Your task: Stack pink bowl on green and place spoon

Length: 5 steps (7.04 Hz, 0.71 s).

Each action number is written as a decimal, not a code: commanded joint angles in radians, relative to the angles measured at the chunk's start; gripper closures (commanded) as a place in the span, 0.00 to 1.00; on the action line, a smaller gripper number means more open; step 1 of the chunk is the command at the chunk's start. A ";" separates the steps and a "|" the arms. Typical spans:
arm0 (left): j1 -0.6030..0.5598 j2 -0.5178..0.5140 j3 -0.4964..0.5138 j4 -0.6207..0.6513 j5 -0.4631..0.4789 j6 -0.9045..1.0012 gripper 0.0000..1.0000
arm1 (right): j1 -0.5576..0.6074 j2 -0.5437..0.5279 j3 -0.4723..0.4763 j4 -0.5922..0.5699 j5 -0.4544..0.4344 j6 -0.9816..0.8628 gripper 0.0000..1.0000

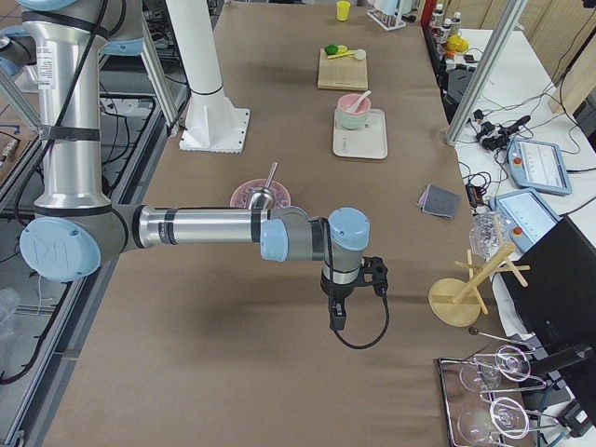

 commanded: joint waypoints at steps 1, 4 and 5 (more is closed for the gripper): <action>0.001 0.000 0.005 0.000 0.006 -0.001 0.02 | 0.001 -0.003 0.001 0.001 0.004 -0.005 0.00; -0.001 0.012 -0.007 -0.003 0.005 0.000 0.02 | 0.000 -0.035 0.037 0.000 0.010 -0.005 0.00; -0.001 0.014 -0.008 -0.003 0.005 0.000 0.02 | 0.000 -0.037 0.036 0.000 0.010 -0.005 0.00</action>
